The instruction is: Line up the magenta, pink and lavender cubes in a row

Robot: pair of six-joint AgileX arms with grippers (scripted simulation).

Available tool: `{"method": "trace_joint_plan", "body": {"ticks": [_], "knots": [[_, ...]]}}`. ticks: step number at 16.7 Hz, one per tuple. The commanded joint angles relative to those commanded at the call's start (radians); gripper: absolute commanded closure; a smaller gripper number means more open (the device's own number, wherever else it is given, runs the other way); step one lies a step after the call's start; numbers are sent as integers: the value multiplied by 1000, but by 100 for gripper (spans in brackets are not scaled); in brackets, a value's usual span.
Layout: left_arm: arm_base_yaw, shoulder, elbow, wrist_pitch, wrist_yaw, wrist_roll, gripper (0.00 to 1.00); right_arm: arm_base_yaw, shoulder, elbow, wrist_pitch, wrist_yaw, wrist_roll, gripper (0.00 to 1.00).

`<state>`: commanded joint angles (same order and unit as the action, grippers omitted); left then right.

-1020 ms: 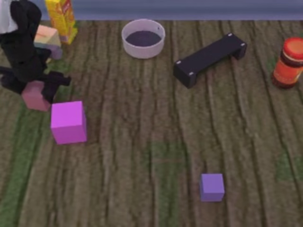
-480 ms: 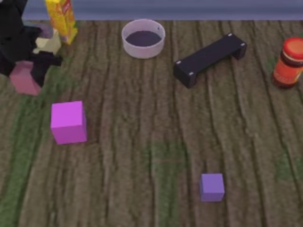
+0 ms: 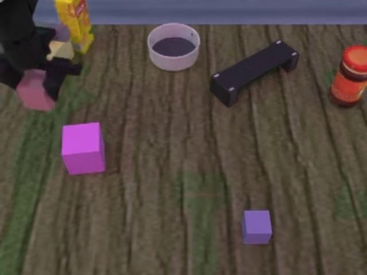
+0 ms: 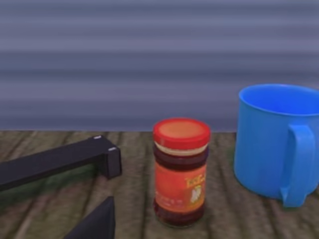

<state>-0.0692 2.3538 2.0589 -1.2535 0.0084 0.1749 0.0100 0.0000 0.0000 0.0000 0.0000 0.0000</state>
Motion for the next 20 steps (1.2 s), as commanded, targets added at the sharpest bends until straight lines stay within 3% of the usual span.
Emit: {"method": "trace_joint_plan", "body": {"ticks": [4,11,14,17,20], "knots": [[-163,-47,-62,15,-4,-193,100,0,0,0,0,0,0,0],[-600,-186,-275,55,-11,-806,100,0,0,0,0,0,0,0],[-761,-251,-356,79,-17,-994,100,0,0,0,0,0,0,0],[-851,-297,-404,99,-24,-1088,100,0,0,0,0,0,0,0],[-861,-303,-410,102,-25,-1098,100,0,0,0,0,0,0,0]]}}
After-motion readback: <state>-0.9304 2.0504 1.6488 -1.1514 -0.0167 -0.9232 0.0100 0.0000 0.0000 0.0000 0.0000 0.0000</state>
